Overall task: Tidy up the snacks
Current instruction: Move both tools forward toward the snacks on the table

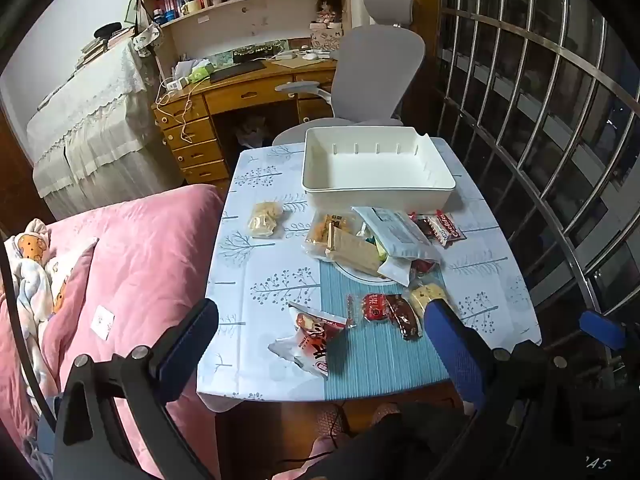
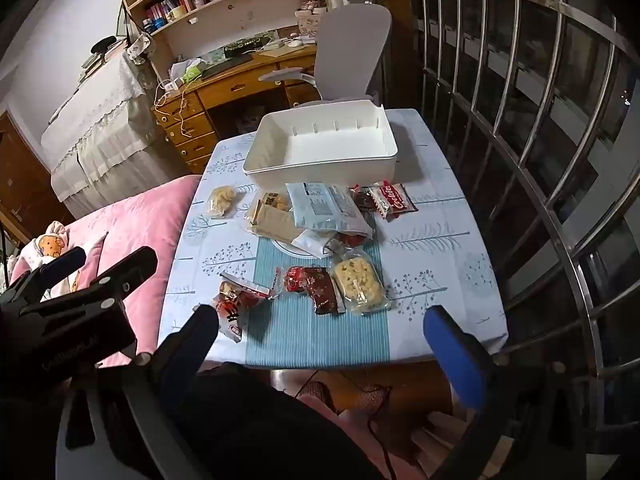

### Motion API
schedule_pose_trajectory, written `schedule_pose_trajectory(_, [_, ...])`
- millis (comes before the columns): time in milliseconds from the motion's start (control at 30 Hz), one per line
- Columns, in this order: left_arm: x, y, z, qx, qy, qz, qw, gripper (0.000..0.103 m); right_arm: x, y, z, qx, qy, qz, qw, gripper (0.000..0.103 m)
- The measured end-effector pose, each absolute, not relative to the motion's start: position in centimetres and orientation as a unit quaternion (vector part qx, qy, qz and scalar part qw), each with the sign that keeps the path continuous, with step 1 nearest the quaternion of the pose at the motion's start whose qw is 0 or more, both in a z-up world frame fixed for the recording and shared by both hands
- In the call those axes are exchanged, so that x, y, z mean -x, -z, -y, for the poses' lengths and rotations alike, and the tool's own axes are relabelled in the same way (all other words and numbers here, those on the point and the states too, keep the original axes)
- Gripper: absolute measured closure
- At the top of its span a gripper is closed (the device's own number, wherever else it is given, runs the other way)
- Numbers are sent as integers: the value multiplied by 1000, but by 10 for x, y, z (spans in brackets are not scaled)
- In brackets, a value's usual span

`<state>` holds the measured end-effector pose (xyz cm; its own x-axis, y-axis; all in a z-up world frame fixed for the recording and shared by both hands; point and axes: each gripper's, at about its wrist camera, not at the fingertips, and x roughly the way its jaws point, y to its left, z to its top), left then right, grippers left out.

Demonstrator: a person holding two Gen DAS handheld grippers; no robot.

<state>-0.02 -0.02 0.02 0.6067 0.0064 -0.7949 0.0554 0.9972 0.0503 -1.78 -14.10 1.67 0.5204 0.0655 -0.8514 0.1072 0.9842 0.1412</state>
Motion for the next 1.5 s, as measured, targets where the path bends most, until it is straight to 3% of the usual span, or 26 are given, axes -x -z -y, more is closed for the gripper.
schedule_pose_trajectory(1500, [10,2,7,-28,6,-464,885,1,20,-14,150,-86,2,-496,864,0])
